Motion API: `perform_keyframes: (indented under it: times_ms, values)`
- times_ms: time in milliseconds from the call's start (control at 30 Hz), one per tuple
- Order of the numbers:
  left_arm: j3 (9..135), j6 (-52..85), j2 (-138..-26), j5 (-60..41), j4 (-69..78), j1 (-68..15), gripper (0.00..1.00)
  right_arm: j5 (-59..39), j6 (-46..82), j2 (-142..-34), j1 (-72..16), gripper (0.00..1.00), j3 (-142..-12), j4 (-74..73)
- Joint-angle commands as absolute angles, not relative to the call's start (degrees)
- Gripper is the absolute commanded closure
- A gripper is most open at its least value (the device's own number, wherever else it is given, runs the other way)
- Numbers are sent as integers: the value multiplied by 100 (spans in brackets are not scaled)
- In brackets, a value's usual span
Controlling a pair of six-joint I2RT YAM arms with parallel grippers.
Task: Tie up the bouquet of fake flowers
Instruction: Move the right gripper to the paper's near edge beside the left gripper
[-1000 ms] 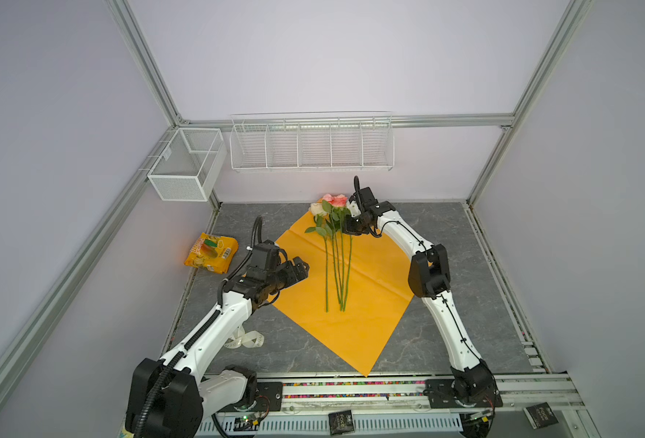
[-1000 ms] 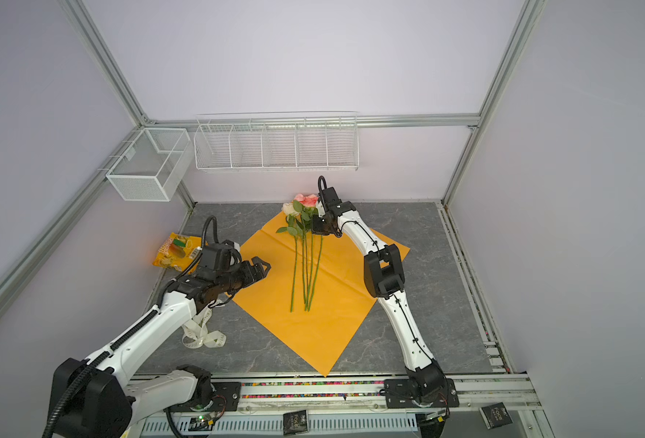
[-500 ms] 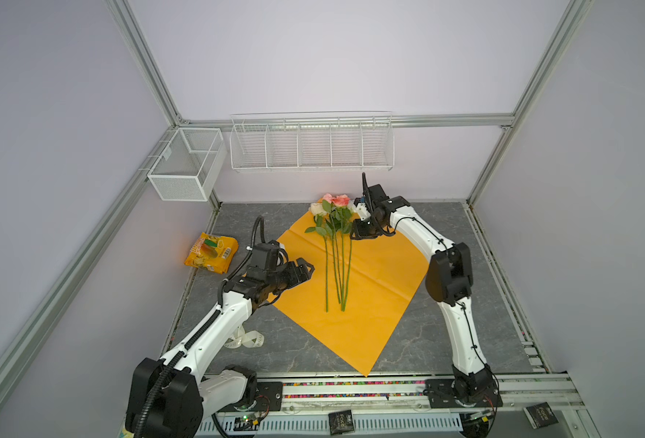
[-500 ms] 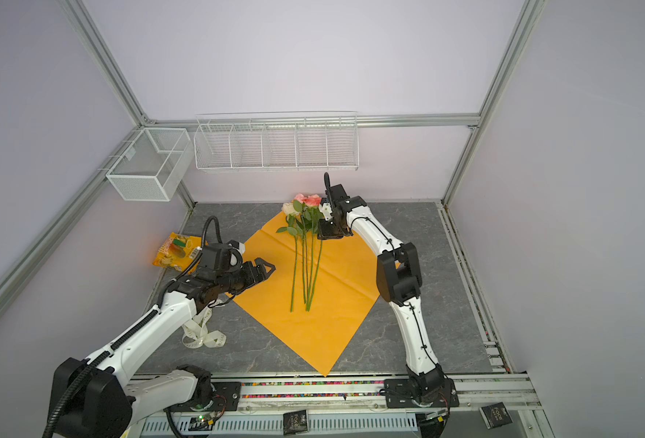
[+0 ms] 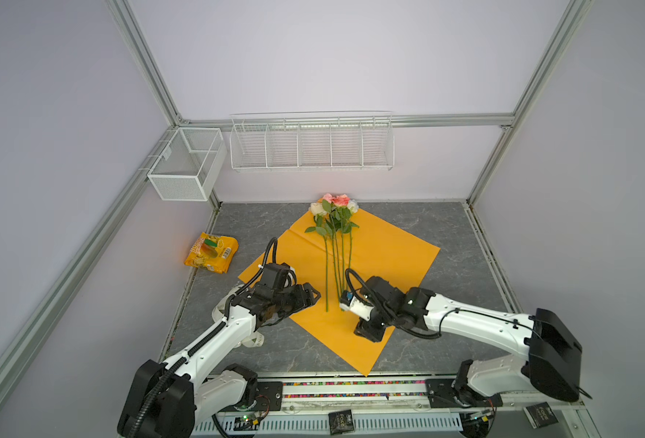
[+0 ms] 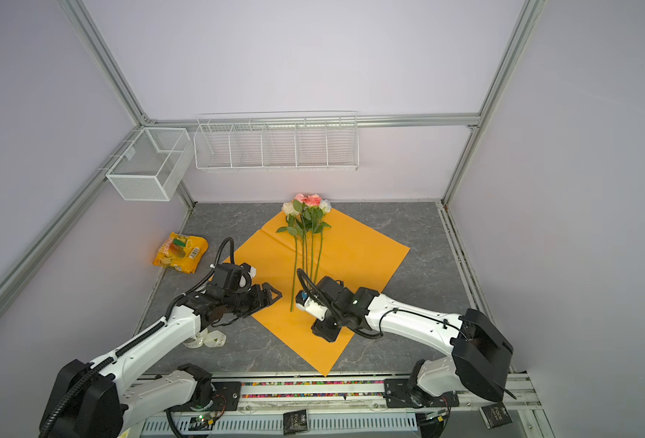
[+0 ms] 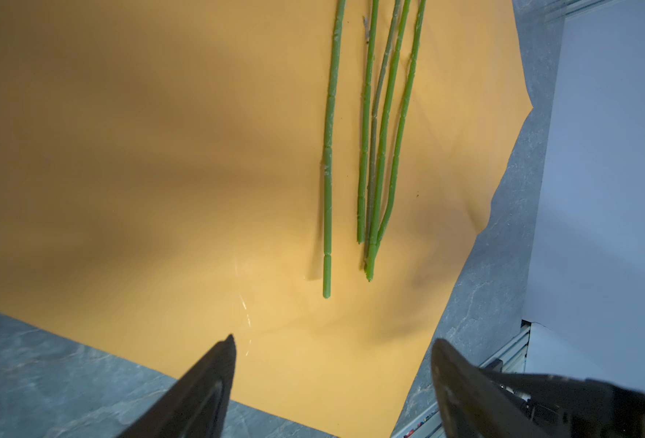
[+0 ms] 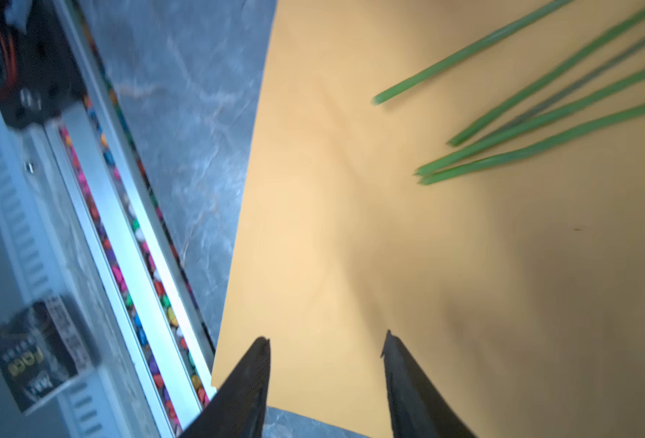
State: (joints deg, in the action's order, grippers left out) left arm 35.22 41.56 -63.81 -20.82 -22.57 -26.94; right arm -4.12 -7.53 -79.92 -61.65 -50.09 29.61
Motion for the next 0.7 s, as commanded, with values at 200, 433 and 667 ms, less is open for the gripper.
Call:
perform_keyframes:
  times_ms: [200,433,667]
  values:
    - [3568,4285,-6227,-1872,-2213,-2707,19,656,-3048,-8280,-6198,48,-4814,3068]
    - [3422,4221,-6353,-2190,-2155,-2718,19,-273,-3637,-8110,-5615,47,-4464,3312]
    - [3335,4153,-6612,-1935,-2037,-2709,18,-196,-3990,-8463,-5679,41,-4101,2394]
